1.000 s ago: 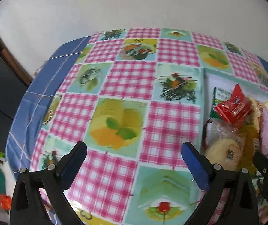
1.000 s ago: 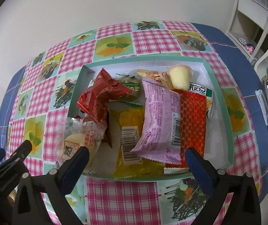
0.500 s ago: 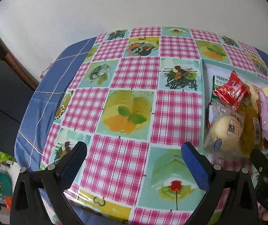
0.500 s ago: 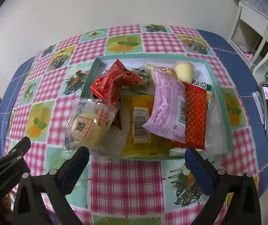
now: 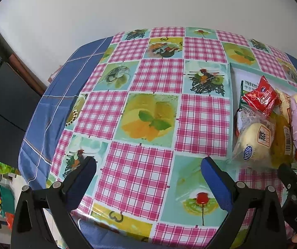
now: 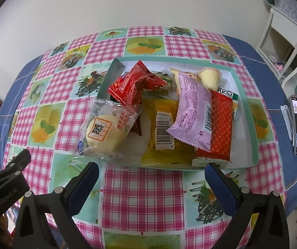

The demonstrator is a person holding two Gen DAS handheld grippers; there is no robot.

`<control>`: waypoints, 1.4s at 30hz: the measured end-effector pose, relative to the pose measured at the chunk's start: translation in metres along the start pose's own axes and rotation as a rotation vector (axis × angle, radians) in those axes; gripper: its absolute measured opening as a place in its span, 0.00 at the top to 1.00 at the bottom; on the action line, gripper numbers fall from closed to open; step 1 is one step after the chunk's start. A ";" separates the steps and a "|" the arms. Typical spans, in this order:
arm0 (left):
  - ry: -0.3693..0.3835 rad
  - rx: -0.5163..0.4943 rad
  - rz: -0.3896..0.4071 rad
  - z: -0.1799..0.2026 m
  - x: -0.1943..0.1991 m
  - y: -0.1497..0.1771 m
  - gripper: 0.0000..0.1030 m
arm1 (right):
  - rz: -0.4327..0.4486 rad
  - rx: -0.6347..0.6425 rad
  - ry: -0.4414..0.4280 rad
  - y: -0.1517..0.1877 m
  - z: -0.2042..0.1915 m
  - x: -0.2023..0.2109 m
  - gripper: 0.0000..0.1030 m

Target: Organize snacks

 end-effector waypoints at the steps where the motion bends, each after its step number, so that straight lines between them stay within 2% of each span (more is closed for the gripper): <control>1: 0.002 -0.001 -0.001 0.000 0.000 0.000 0.02 | 0.002 0.000 -0.002 -0.001 0.000 0.000 0.00; 42: -0.003 0.019 -0.008 -0.003 -0.003 -0.001 0.02 | -0.007 -0.005 -0.006 -0.002 -0.005 -0.002 0.00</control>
Point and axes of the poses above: each gripper's, at about its wrist camera, not at the fingertips, and x roughly against the way its jaws point, z to its right, y to its underside, the point moved 8 cm from there along -x, roughly the way its jaws point, and after that the axes turned 12 degrees about z, right-handed, at the moved point
